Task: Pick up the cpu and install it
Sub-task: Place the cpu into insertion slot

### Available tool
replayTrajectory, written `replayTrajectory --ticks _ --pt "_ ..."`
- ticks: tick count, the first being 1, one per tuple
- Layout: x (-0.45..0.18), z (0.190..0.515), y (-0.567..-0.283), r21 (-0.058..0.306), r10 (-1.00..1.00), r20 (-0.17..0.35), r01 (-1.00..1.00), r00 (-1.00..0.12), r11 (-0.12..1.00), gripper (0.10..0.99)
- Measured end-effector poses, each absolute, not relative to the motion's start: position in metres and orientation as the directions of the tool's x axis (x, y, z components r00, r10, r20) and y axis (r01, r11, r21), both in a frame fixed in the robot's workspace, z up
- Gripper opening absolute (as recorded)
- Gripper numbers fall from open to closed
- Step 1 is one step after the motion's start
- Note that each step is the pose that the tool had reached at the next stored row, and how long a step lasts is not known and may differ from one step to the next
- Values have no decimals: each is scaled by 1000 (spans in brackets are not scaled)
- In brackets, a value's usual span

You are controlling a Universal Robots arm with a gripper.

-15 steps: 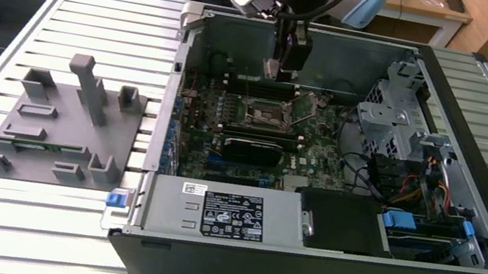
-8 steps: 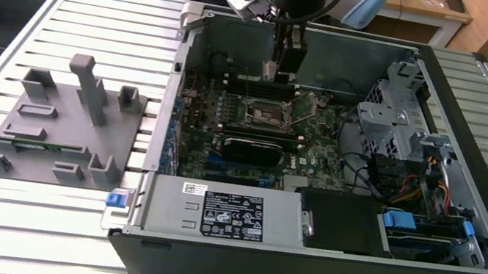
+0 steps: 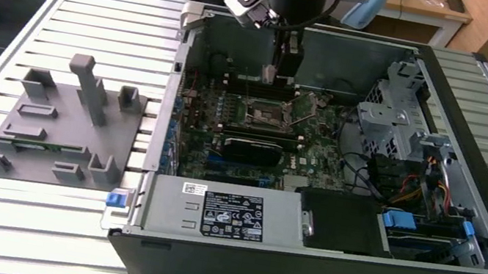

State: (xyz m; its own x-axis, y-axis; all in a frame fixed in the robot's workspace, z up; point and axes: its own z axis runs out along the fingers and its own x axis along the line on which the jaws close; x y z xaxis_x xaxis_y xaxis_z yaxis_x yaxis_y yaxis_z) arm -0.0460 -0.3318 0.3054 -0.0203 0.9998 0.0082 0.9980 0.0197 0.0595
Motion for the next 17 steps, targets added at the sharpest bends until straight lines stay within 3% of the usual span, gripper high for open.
replayTrajectory --ticks 17 --pt "-44 289 -326 59 1000 8 998 -21 21 525"
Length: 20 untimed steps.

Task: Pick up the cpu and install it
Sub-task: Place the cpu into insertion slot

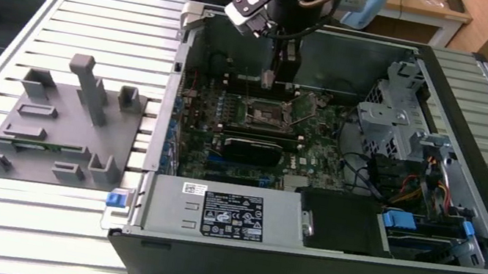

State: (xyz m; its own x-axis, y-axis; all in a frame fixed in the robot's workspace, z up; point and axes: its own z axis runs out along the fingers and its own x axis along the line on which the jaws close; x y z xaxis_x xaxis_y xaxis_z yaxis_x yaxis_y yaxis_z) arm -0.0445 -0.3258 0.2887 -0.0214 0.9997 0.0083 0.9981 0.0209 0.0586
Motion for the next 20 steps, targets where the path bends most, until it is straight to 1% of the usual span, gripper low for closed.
replayTrajectory --ticks 20 --pt "-43 260 -324 54 1000 7 998 -22 22 525"
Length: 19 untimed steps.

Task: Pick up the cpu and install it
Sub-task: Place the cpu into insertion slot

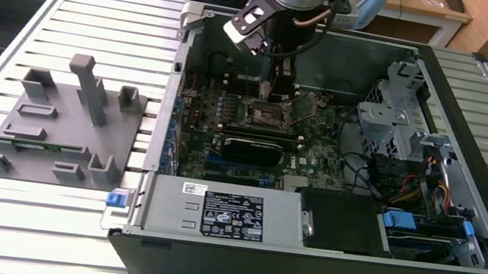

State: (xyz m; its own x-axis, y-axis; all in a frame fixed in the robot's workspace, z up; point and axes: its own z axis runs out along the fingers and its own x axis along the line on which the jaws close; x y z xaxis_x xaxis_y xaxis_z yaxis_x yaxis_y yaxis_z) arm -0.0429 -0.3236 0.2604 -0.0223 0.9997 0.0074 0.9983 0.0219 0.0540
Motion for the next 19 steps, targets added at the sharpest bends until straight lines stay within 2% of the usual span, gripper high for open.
replayTrajectory --ticks 19 --pt "-42 237 -322 54 1000 7 998 -24 23 525"
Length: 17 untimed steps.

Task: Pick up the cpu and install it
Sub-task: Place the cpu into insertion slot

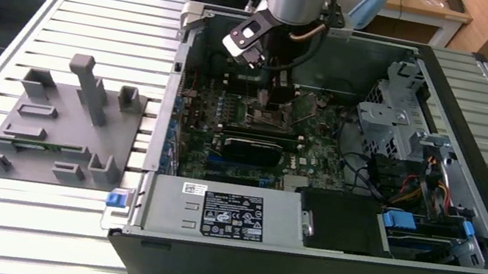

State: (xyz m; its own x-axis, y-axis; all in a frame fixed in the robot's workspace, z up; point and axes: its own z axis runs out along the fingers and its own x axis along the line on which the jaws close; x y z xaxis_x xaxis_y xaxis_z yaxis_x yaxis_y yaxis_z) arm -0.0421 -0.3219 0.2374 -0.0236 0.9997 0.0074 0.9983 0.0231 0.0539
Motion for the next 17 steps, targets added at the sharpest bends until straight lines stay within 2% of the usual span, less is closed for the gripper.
replayTrajectory --ticks 17 --pt "-42 216 -320 54 1000 7 998 -21 20 525"
